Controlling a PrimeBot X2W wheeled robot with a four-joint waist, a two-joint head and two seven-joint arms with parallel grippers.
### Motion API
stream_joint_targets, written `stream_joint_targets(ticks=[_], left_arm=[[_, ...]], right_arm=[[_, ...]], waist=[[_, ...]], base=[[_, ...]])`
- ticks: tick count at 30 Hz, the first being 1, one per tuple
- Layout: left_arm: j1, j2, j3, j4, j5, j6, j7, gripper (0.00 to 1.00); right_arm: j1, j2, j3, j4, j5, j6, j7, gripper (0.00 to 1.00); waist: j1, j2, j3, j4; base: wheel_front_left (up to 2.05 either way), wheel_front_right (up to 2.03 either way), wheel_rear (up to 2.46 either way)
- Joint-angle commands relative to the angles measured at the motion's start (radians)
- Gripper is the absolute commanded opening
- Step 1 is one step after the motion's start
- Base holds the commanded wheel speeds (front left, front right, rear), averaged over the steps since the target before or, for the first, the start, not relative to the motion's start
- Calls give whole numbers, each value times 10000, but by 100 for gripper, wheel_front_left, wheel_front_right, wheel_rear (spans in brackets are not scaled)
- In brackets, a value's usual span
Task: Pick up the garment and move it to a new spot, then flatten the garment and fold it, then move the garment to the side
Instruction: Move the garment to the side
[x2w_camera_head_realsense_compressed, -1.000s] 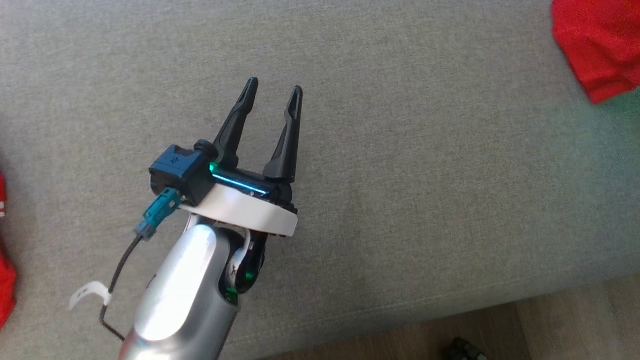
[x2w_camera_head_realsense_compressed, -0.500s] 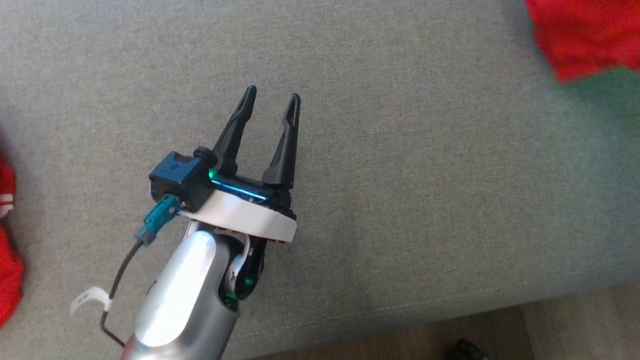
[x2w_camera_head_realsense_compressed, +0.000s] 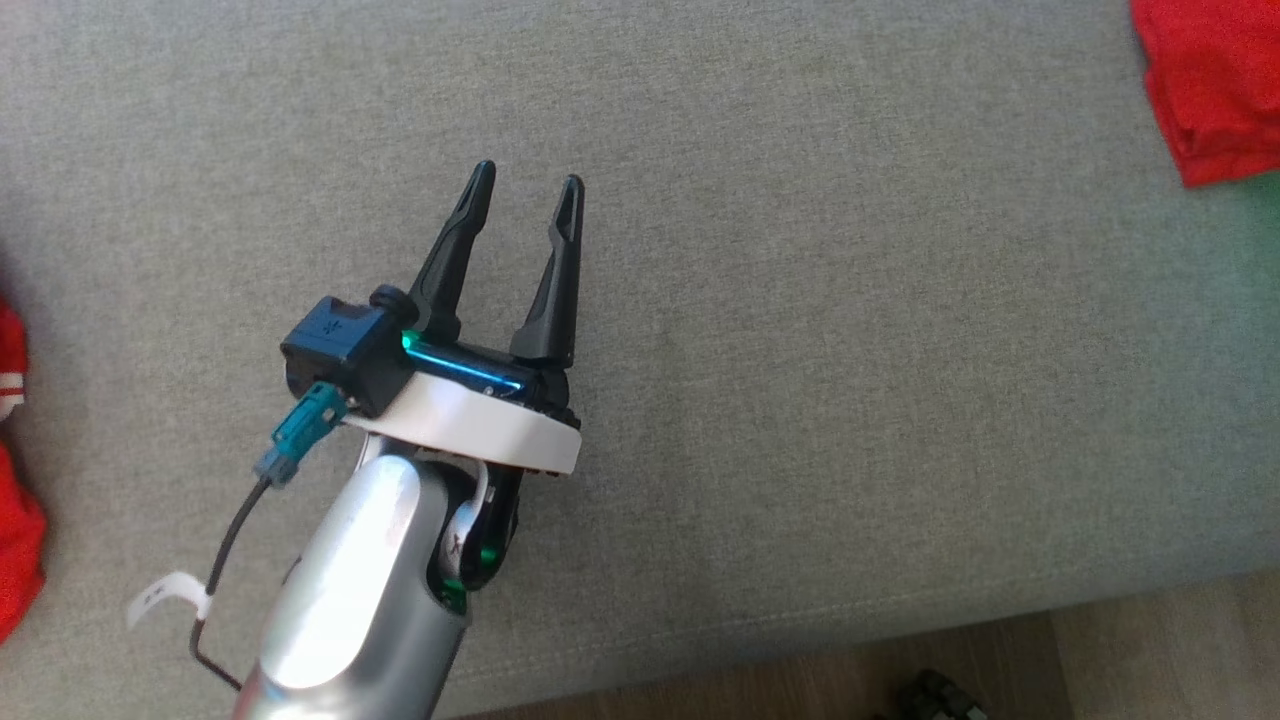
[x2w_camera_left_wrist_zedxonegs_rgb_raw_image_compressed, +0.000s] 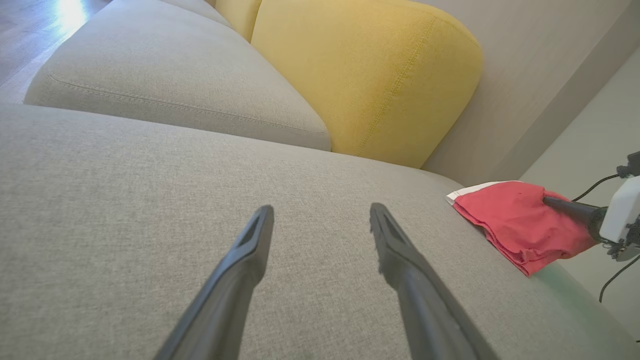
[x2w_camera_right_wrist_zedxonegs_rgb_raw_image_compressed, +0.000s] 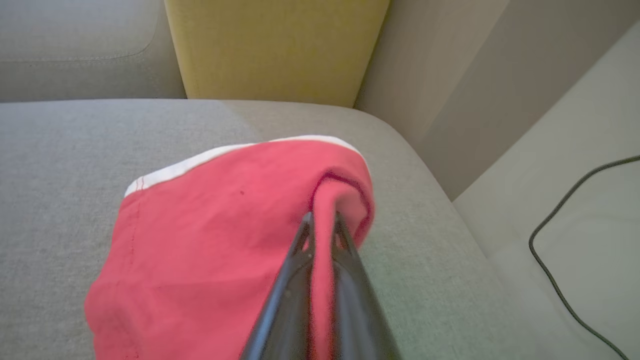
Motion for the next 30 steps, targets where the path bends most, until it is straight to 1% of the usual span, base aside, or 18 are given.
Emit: stream_joint_targets(ticks=[1, 8, 11, 14, 19, 23, 27, 30], left_arm=[[-221, 41, 310, -320, 59, -5, -51, 100], [-109, 41, 358, -225, -74, -2, -51, 100], [15, 41, 375, -194, -171, 1, -51, 100], [164, 41, 410, -225, -306, 21, -51, 100], [513, 41, 515, -330, -533, 91, -51, 100], [809, 41, 608, -444, -673, 152, -51, 100], [1101, 41, 827, -610, -774, 248, -51, 100], [1368, 41, 1016, -702, -885, 317, -51, 100]], right_arm=[[9, -91, -10, -114, -29, -7, 13, 100], [-379, 8, -269, 114, -477, -7, -462, 100], [-529, 126, -280, -92, -607, -7, -674, 100], [-564, 376, -230, -561, -554, -7, -975, 100], [42, 954, 318, -2082, -112, -7, -1603, 100], [1071, 1178, 613, -3525, 204, -7, -1981, 100], [2397, 1416, 602, -4902, 137, -7, -2223, 100], [3489, 1779, 285, -5699, -15, -7, -2315, 100]], waist=[[0, 0, -24, -1], [0, 0, -397, 31], [0, 0, -712, 47], [0, 0, -1106, 108], [0, 0, -1845, 315], [0, 0, -2427, 659], [0, 0, -2966, 1054], [0, 0, -3311, 1319]], base=[[0, 0, 0], [0, 0, 0], [0, 0, 0], [0, 0, 0], [0, 0, 0], [0, 0, 0], [0, 0, 0], [0, 0, 0]])
